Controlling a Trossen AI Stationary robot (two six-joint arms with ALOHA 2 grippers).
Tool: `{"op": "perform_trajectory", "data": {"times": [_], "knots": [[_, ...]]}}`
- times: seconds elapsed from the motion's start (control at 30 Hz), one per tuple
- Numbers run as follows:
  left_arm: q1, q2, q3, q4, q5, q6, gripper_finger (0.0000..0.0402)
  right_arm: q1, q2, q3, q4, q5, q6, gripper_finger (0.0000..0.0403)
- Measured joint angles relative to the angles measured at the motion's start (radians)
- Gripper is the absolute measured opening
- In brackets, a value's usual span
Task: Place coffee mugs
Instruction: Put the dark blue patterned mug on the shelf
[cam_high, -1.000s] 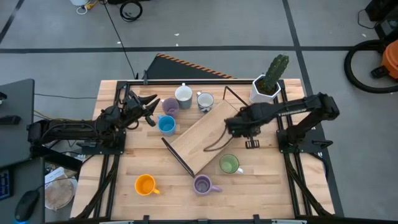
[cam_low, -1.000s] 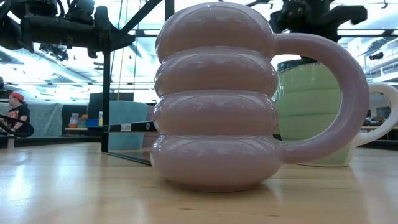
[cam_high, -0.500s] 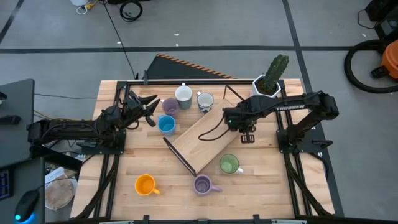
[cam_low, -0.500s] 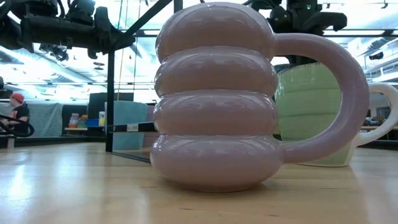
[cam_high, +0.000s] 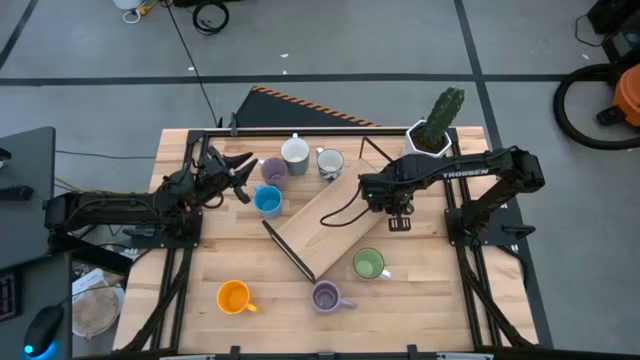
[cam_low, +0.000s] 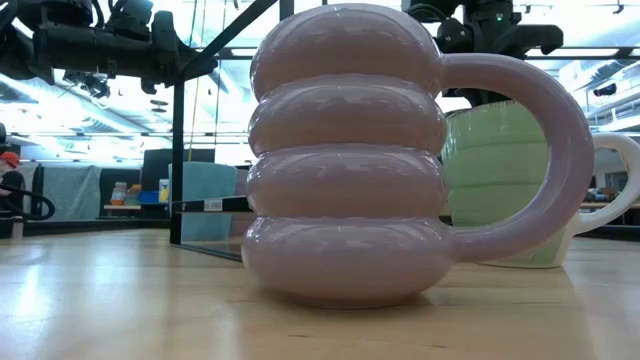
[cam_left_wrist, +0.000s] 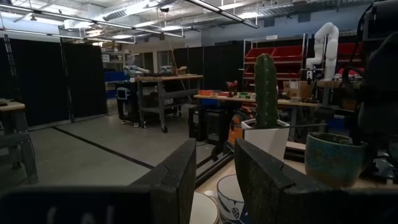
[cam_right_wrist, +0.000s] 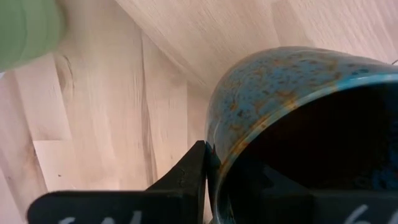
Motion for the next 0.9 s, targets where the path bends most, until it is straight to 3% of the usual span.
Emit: {"op": "perform_trajectory", "data": {"times": [0.9], "knots": [[0.001, 0.000, 0.001, 0.013, 0.001, -0.056, 0.0117, -0.029, -0.010, 0.000, 0.046, 0.007, 0.006, 0.0129]]}}
